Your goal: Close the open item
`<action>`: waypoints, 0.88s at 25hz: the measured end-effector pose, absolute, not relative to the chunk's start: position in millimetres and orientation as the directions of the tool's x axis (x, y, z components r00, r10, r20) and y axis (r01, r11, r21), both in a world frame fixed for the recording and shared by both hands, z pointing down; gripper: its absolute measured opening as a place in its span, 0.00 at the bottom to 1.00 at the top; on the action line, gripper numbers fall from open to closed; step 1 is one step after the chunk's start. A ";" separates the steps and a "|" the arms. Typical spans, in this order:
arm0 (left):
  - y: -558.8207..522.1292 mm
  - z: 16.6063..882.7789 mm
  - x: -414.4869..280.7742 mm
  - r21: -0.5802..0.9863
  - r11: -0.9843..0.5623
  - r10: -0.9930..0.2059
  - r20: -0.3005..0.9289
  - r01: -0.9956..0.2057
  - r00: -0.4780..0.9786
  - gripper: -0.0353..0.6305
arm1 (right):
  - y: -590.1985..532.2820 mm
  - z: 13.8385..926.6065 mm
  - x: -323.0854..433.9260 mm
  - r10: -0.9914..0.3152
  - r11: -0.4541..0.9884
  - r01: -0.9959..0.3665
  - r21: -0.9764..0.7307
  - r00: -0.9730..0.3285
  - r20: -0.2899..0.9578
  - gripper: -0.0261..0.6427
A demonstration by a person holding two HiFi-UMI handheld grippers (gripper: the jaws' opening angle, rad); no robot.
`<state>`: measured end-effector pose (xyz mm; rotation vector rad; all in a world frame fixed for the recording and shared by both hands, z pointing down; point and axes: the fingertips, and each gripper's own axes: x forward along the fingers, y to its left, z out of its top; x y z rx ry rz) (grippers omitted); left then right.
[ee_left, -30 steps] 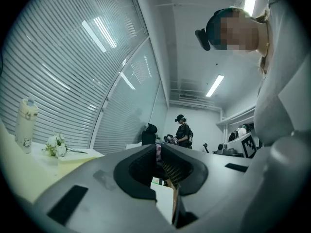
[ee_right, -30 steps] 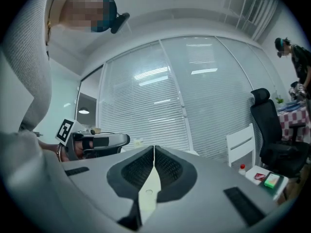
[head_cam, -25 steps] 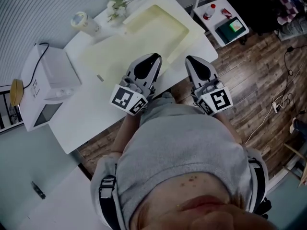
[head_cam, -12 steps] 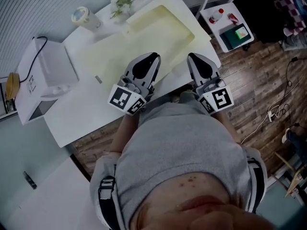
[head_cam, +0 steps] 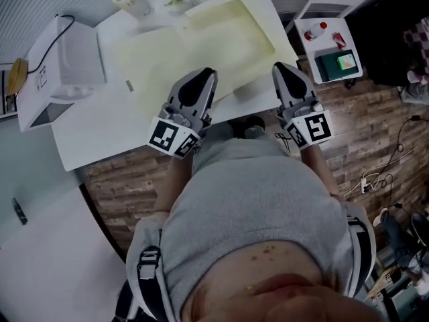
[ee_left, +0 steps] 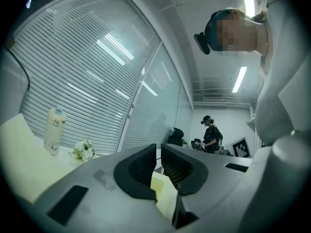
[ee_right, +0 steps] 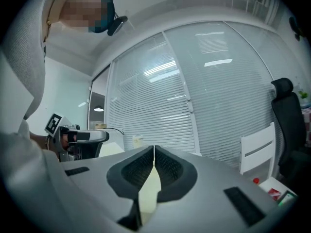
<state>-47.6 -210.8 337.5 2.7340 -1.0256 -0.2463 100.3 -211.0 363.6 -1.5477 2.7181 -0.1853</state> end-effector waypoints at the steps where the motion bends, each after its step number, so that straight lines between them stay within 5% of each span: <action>1: -209.2 339.1 -48.5 0.257 -0.723 -0.677 -0.078 -0.641 0.732 0.11 | -212.7 366.3 103.9 -0.854 0.510 -0.854 -0.105 -0.517 0.056 0.14; 16: -170.2 362.1 -75.6 0.275 -0.499 -0.857 -0.020 -0.822 0.514 0.11 | -222.2 379.8 86.5 -0.739 0.663 -0.742 -0.104 -0.670 0.072 0.14; 22: -145.6 372.6 -96.0 0.299 -0.376 -0.918 0.006 -0.877 0.396 0.25 | -215.4 389.2 64.2 -0.654 0.740 -0.661 -0.120 -0.750 0.097 0.14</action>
